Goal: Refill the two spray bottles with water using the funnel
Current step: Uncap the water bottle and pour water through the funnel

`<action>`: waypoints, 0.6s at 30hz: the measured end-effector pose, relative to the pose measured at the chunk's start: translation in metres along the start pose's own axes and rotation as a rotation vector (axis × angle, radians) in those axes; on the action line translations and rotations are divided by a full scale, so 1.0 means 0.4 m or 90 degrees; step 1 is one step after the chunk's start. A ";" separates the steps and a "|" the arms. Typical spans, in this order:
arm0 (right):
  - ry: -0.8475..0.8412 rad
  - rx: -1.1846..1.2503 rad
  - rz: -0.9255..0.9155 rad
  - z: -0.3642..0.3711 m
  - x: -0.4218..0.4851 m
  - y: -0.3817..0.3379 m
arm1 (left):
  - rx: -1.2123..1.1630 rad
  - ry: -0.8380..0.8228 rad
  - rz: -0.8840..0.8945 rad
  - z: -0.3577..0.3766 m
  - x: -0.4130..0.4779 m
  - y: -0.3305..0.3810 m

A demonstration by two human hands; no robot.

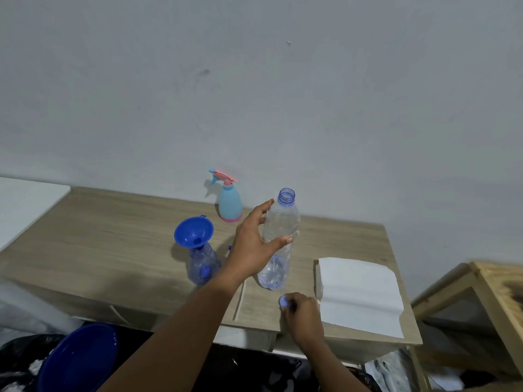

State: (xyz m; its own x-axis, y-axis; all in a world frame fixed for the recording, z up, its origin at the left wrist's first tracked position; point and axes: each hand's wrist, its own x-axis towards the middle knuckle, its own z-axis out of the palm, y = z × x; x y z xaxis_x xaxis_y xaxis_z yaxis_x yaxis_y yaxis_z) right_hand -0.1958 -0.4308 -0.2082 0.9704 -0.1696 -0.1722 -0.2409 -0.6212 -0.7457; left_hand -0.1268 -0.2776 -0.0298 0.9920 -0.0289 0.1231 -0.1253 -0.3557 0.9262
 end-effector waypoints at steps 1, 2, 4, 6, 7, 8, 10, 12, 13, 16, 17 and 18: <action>0.009 -0.005 -0.008 0.003 0.000 0.002 | -0.001 0.000 -0.001 -0.001 0.000 0.000; 0.018 -0.002 -0.024 0.004 0.001 0.003 | -0.002 0.000 -0.001 -0.001 0.000 0.000; 0.056 0.016 -0.077 -0.007 -0.003 -0.008 | 0.001 -0.001 -0.003 -0.002 0.000 0.001; 0.104 0.082 -0.104 -0.031 -0.005 -0.045 | 0.002 -0.003 -0.002 -0.004 -0.001 0.002; 0.125 0.126 -0.105 -0.050 -0.002 -0.076 | 0.001 -0.003 -0.001 -0.005 -0.001 0.002; 0.142 0.158 -0.120 -0.069 0.005 -0.107 | 0.003 -0.004 0.001 -0.005 -0.001 0.003; 0.153 0.189 -0.166 -0.108 0.021 -0.179 | 0.016 -0.004 0.004 -0.006 -0.002 0.006; 0.135 0.223 -0.208 -0.132 0.038 -0.237 | 0.032 0.000 0.007 -0.008 0.000 0.011; 0.121 0.244 -0.226 -0.139 0.046 -0.259 | 0.037 0.002 0.008 -0.011 0.002 0.014; 0.098 0.299 -0.248 -0.140 0.066 -0.293 | 0.046 -0.003 0.014 -0.017 0.008 0.027; 0.099 0.308 -0.248 -0.138 0.070 -0.299 | 0.050 -0.001 0.017 -0.019 0.010 0.032; 0.101 0.315 -0.247 -0.136 0.070 -0.305 | 0.054 0.001 0.019 -0.022 0.011 0.036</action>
State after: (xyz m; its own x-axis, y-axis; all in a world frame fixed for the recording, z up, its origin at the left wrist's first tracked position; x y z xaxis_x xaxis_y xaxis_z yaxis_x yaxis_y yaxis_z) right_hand -0.1401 -0.4014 -0.0873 0.9610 -0.1387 0.2393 0.2018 -0.2401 -0.9495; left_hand -0.1245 -0.2747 -0.0127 0.9877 -0.0393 0.1513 -0.1533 -0.4326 0.8885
